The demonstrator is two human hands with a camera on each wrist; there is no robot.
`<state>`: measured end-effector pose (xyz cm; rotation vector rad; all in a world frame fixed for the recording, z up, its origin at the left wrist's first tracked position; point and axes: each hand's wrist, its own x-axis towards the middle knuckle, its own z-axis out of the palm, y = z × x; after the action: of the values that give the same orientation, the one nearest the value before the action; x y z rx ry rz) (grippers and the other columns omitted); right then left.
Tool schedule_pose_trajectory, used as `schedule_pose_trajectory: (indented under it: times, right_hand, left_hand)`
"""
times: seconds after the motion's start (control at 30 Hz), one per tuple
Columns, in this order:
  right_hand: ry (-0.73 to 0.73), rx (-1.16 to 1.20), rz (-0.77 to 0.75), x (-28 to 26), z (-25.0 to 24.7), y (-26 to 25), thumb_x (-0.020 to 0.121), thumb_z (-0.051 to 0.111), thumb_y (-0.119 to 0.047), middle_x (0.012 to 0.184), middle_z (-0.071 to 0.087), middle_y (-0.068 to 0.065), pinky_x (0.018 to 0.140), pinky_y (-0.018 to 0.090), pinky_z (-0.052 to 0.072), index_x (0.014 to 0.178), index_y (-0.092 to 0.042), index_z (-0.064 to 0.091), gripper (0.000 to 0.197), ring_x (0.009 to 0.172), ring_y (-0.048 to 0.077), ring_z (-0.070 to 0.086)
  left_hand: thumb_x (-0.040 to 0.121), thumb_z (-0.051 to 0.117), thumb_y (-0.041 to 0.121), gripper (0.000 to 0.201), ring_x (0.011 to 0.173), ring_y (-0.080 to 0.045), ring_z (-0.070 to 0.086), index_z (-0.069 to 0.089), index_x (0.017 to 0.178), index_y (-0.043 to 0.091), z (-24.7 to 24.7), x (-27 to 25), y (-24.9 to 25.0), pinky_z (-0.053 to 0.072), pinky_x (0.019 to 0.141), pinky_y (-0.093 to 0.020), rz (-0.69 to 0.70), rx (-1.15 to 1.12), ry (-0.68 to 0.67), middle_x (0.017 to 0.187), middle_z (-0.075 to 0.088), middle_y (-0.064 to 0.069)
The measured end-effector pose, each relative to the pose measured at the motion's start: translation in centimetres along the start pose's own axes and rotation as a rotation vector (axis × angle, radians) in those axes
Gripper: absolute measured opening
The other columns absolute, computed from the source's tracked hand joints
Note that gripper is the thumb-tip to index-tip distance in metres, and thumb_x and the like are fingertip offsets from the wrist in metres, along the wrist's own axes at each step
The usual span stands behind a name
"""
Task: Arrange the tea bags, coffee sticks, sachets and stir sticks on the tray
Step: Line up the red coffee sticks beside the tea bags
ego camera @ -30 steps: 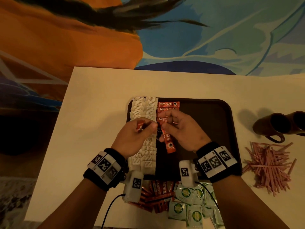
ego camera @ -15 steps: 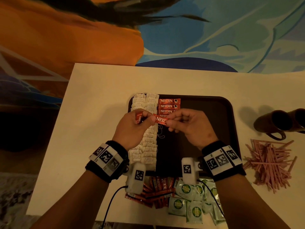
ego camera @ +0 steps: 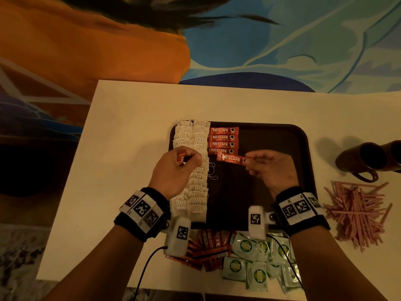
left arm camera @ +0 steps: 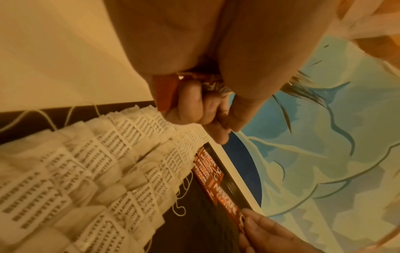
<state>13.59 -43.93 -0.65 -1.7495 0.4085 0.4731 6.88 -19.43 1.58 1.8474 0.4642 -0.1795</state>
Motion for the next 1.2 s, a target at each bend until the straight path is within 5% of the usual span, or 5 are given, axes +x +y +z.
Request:
schedule_pose_trajectory:
  times: [0.23, 0.37, 1.0, 1.1, 1.2]
  right_hand:
    - [0.102, -0.300, 0.089, 3.0, 1.9, 1.2, 0.078, 0.088, -0.016, 0.087, 0.075, -0.002, 0.080, 0.038, 0.064, 0.097, -0.020, 0.071, 0.025, 0.079, 0.013, 0.074]
    - [0.142, -0.379, 0.086, 3.6, 3.3, 1.1, 0.074, 0.091, -0.023, 0.094, 0.074, -0.001, 0.082, 0.040, 0.063, 0.093, -0.023, 0.070, 0.028, 0.084, 0.015, 0.073]
    - [0.191, -0.545, 0.075, 3.8, 4.5, 0.3, 0.076, 0.089, -0.034, 0.106, 0.069, 0.001, 0.078, 0.036, 0.061, 0.107, -0.018, 0.068, 0.041, 0.086, 0.015, 0.067]
    - [0.221, -0.576, 0.034, 3.6, 4.2, 0.1, 0.082, 0.085, -0.035, 0.106, 0.067, -0.001, 0.072, 0.031, 0.056, 0.111, -0.019, 0.068, 0.037, 0.085, 0.013, 0.063]
    - [0.201, -0.669, -0.185, 3.1, 4.6, 0.2, 0.088, 0.079, -0.029, 0.113, 0.063, 0.000, 0.082, 0.035, 0.060, 0.115, -0.023, 0.068, 0.031, 0.096, 0.015, 0.063]
  left_hand:
    - [0.095, 0.069, 0.025, 0.009, 0.062, 0.007, 0.057, 0.074, 0.088, 0.022, -0.3, -0.6, -0.6, 0.040, 0.064, -0.025, -0.038, -0.020, -0.021, 0.088, 0.073, 0.015]
    - [0.094, 0.069, 0.023, 0.009, 0.078, 0.002, 0.064, 0.075, 0.086, 0.022, -0.5, -0.7, -1.0, 0.043, 0.070, -0.025, -0.038, 0.000, -0.030, 0.095, 0.074, 0.017]
    - [0.093, 0.069, 0.023, 0.012, 0.070, 0.005, 0.061, 0.074, 0.082, 0.023, -1.1, -0.6, -1.9, 0.042, 0.068, -0.027, -0.020, 0.025, -0.015, 0.099, 0.073, 0.019]
    - [0.093, 0.069, 0.022, 0.012, 0.067, 0.005, 0.059, 0.074, 0.082, 0.022, -1.0, -0.6, -1.9, 0.041, 0.067, -0.027, -0.023, 0.007, -0.020, 0.098, 0.073, 0.017]
    - [0.094, 0.068, 0.023, 0.012, 0.067, 0.004, 0.060, 0.074, 0.083, 0.022, -0.9, -0.6, -2.0, 0.041, 0.068, -0.027, -0.015, 0.007, -0.027, 0.097, 0.073, 0.016]
